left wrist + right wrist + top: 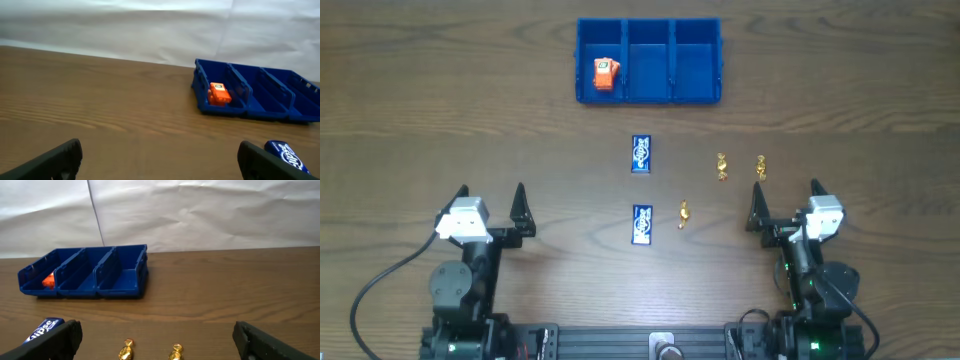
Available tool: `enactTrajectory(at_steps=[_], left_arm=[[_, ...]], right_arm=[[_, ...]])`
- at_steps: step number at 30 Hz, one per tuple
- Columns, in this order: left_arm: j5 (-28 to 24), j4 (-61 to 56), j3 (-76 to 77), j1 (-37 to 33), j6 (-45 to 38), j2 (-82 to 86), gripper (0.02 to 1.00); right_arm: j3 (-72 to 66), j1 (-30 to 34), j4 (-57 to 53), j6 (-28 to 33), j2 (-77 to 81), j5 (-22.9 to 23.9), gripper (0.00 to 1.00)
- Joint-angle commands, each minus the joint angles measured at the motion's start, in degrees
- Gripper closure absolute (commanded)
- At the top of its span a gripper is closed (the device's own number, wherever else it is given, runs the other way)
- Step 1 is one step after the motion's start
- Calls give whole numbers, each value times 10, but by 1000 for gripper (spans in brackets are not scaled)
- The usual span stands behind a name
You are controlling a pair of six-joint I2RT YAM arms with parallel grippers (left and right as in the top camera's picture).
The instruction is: Sort Candies Into Trays
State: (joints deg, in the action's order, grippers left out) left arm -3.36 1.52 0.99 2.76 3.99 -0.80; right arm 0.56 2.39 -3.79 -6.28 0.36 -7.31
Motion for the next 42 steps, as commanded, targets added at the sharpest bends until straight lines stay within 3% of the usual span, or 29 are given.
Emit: enactTrajectory(at_steps=[1, 15, 18, 24, 29, 31, 34, 36, 42], left_arm=[[-7, 27, -7, -3, -10, 5, 23], [-7, 27, -7, -3, -10, 5, 20], [-7, 27, -7, -3, -10, 5, 20], [-7, 27, -7, -3, -10, 5, 20], [-7, 27, -7, -3, -10, 5, 20], [-7, 27, -7, -3, -10, 5, 20], [-7, 27, -7, -3, -10, 5, 20], [-7, 27, -7, -3, -10, 5, 20], [-7, 27, -7, -3, -10, 5, 20]], right_arm=[[-1, 3, -2, 4, -2, -3, 3], [-1, 3, 10, 3, -2, -3, 3], [7, -2, 35, -85, 2, -40, 3], [213, -9, -130, -100, 199, -89, 5], [387, -110, -207, -85, 413, -86, 3], [450, -182, -243, -90, 509, -56, 3], [518, -279, -303, -141, 622, 29, 3], [575, -361, -361, -193, 724, 57, 3], [621, -456, -436, -301, 875, 88, 3]])
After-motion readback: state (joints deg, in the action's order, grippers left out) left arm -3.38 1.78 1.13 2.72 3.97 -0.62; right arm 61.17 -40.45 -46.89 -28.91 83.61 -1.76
